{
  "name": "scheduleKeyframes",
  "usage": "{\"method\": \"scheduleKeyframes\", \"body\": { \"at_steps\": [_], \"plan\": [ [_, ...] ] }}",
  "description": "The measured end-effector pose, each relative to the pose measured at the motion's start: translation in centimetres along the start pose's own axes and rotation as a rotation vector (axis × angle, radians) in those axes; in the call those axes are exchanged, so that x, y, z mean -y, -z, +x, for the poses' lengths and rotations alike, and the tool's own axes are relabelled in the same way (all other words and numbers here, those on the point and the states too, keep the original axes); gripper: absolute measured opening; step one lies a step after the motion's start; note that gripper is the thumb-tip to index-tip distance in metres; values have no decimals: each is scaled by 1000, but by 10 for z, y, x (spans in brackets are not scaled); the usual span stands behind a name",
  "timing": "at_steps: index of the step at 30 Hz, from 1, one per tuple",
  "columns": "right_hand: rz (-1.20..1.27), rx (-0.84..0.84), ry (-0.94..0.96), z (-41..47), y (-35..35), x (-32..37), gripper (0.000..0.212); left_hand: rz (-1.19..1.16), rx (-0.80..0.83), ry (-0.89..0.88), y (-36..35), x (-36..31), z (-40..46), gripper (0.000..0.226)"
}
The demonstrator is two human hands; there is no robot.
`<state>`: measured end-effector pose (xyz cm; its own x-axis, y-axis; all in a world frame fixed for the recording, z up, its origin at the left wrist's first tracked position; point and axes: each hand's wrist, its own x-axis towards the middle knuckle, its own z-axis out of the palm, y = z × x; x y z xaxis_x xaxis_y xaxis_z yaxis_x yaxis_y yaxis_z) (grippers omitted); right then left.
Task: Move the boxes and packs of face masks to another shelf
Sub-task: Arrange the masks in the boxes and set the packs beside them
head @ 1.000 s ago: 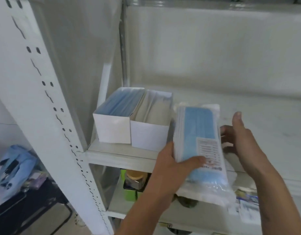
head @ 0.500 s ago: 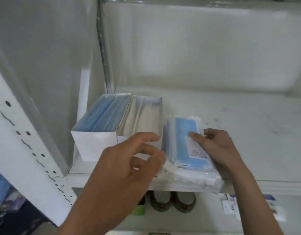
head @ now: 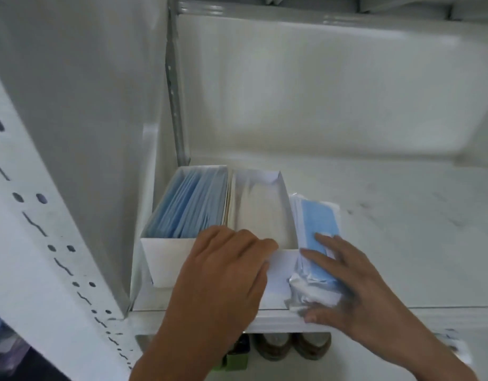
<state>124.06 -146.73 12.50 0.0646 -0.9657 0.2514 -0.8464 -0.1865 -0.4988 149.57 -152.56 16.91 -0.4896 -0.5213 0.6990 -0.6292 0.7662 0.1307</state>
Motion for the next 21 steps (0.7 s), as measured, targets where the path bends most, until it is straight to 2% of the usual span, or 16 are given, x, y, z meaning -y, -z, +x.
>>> {"method": "scheduleKeyframes", "body": {
  "at_steps": [5, 11, 13, 15, 16, 19, 21],
  "plan": [
    [-16, -56, 6, 12, 8, -3, 82, -4, -76, -129, -2, 2, -9, 28],
    [71, -27, -21, 14, 17, 2, 84, -183, -59, -73, 13, 4, -7, 20],
    [121, -104, -35, 15, 23, 10, 71, -257, -34, -31, 22, 5, 8, 21],
    [167, -256, 3, 19, 26, 21, 41, -273, 94, 20, 28, 2, 28, 25],
    [206, -307, 28, 21, 26, 30, 37, -241, 190, 34, 28, 0, 36, 27],
    [278, -286, 74, 30, 18, 55, 36, -130, 450, 52, 17, -2, 55, 27],
    [294, -230, 63, 34, 7, 64, 38, -100, 554, 62, 13, -4, 65, 22]
  ]
}}
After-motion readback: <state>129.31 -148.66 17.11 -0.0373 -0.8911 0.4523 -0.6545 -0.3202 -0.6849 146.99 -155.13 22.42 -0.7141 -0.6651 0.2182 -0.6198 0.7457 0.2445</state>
